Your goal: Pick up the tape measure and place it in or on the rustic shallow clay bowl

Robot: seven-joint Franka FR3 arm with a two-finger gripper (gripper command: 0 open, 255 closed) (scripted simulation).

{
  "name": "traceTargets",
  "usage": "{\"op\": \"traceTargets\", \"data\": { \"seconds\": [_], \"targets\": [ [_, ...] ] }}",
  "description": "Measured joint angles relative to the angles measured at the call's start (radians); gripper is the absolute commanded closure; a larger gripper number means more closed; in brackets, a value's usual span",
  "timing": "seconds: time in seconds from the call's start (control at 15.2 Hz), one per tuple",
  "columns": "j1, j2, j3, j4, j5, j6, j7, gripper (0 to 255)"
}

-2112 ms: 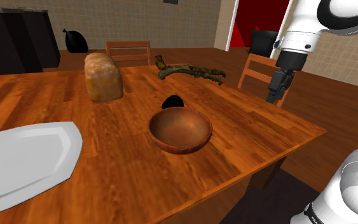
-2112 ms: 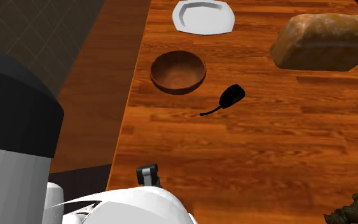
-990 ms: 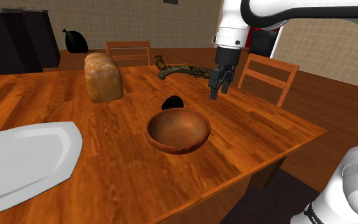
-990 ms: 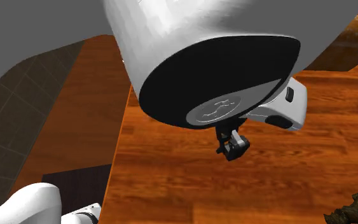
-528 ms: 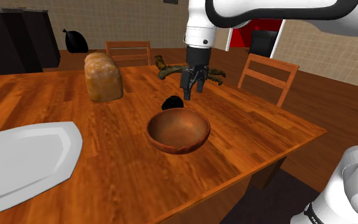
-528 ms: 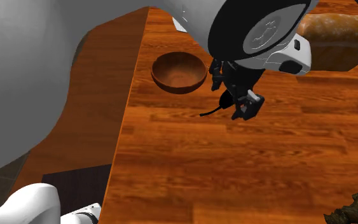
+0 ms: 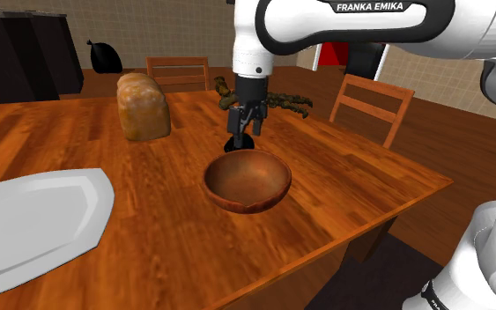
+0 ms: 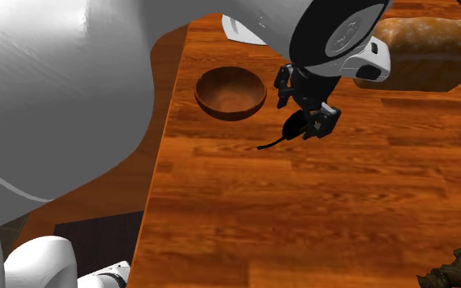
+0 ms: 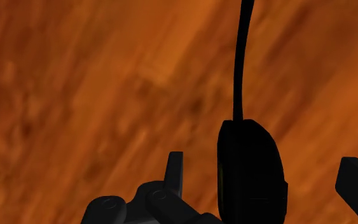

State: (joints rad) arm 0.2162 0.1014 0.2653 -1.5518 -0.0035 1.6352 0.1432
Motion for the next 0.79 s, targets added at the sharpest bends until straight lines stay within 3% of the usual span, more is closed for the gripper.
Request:
{"op": "traceTargets", "data": {
  "seconds": [0.59, 0.66, 0.79],
  "targets": [
    [0.000, -0.005, 0.000, -0.054, 0.001, 0.049, 0.000, 0],
    [0.000, -0.005, 0.000, -0.054, 0.001, 0.049, 0.000, 255],
    [0.000, -0.006, 0.000, -0.054, 0.001, 0.050, 0.000, 255]
  ]
}}
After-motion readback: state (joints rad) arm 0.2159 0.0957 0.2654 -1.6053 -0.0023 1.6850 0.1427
